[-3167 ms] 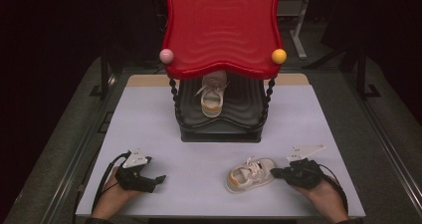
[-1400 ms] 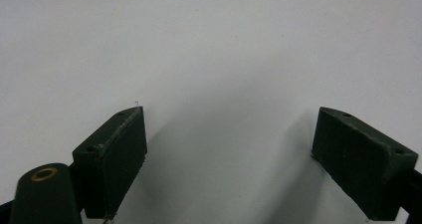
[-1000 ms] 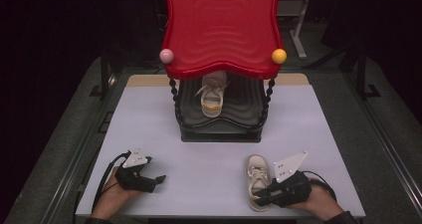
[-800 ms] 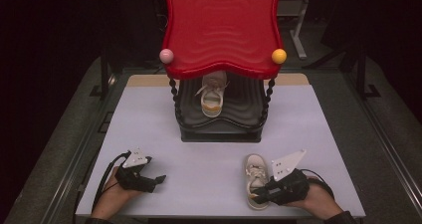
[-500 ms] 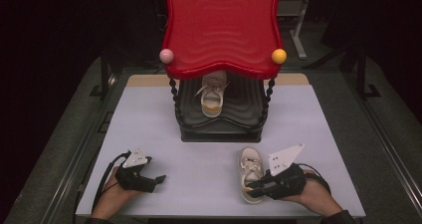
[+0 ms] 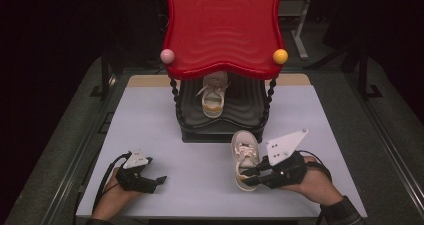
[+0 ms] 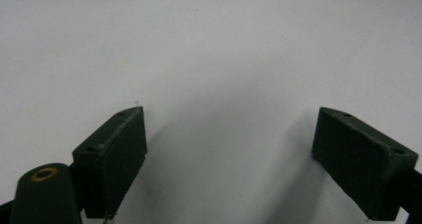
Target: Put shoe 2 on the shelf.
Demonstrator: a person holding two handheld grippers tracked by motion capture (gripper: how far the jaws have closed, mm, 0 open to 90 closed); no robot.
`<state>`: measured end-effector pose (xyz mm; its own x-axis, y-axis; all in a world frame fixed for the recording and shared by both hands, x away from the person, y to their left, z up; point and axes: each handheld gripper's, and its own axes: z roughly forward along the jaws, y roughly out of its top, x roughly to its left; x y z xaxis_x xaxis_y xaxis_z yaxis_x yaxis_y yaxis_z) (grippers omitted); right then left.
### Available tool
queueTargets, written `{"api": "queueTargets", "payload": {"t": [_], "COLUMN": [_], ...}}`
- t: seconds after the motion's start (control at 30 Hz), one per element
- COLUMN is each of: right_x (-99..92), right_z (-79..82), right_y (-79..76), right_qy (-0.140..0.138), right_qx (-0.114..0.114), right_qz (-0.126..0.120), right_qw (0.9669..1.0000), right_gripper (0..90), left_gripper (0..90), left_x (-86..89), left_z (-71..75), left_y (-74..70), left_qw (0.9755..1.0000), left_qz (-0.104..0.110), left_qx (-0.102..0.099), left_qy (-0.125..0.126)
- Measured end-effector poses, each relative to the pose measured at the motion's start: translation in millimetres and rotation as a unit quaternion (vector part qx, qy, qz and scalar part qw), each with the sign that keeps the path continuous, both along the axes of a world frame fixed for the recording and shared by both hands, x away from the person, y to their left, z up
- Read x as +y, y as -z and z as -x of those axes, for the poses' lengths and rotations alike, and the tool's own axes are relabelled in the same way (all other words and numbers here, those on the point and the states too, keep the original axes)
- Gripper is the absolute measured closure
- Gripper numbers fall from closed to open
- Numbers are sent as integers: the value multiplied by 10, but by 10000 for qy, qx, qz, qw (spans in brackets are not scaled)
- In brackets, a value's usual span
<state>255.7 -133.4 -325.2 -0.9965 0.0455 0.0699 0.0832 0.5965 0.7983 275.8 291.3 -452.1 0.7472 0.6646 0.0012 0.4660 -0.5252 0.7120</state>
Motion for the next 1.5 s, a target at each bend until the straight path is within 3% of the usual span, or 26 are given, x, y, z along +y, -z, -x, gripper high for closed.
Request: {"api": "queueTargets", "payload": {"t": [0.2, 0.57, 1.03, 1.5], "right_x": [89, 207, 326, 347], "right_z": [-183, -668, -1128, -1265], "right_y": [-196, -396, -365, -270], "right_qy": [58, 312, 599, 680], "right_qx": [-320, -642, -834, -865], "right_qz": [61, 53, 430, 479], "right_qw": [9995, 9974, 9938, 9928], "right_gripper": [780, 779, 776, 777], "left_gripper": [133, 133, 133, 133], "left_x": [-1, 1, 1, 0], "left_z": [0, -2, -2, -1], "left_y": [1, 0, 0, 1], "left_qw": [10000, 10000, 10000, 10000], "left_qz": [8, 5, 4, 6], "left_qx": [-2, 3, 3, -4], "left_qy": [-8, 0, 1, -4]}}
